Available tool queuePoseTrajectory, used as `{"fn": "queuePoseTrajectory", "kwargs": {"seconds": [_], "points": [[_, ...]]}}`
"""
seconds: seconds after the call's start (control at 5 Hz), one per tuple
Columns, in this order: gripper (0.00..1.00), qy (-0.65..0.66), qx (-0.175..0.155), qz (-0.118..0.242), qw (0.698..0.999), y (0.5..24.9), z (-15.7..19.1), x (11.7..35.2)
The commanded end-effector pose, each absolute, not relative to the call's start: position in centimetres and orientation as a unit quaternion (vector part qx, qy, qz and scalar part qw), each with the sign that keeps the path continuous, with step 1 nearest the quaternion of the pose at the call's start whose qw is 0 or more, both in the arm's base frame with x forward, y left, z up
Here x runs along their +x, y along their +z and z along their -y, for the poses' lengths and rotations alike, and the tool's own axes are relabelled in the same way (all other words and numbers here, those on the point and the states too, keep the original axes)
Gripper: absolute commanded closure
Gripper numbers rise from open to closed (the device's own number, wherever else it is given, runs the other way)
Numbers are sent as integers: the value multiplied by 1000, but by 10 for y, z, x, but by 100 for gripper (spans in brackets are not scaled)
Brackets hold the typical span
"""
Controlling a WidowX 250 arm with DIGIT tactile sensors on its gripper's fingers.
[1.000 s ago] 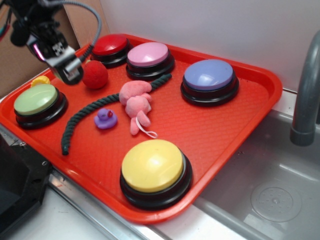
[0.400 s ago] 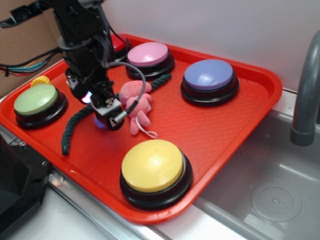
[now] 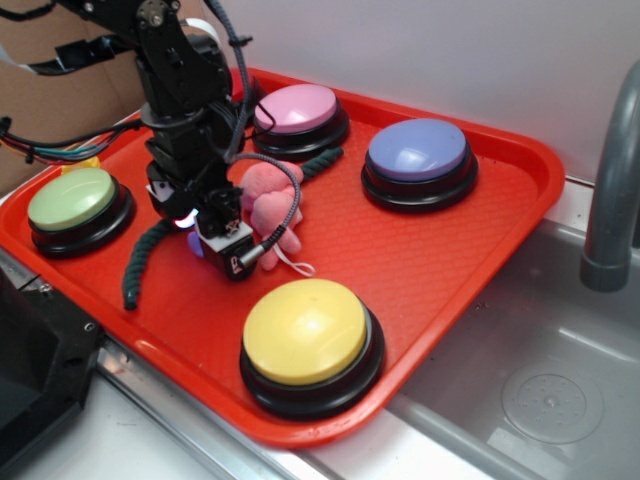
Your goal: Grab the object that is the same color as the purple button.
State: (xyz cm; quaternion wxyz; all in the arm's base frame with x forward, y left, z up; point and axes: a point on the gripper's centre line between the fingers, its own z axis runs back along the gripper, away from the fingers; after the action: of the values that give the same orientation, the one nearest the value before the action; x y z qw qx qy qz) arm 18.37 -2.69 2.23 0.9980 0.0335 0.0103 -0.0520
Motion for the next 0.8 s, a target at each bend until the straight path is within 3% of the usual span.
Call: {"fn": "queuePoseTrajectory", "kwargs": {"seconds": [0.0, 0.2, 0.4, 0.6], "points": [[100, -49, 32, 3, 998, 24, 18, 193], [100, -49, 17, 4, 999, 33, 11, 196], [100, -31, -1, 13, 999, 61, -2, 198], [100, -6, -11, 33, 999, 106, -20, 202]]}}
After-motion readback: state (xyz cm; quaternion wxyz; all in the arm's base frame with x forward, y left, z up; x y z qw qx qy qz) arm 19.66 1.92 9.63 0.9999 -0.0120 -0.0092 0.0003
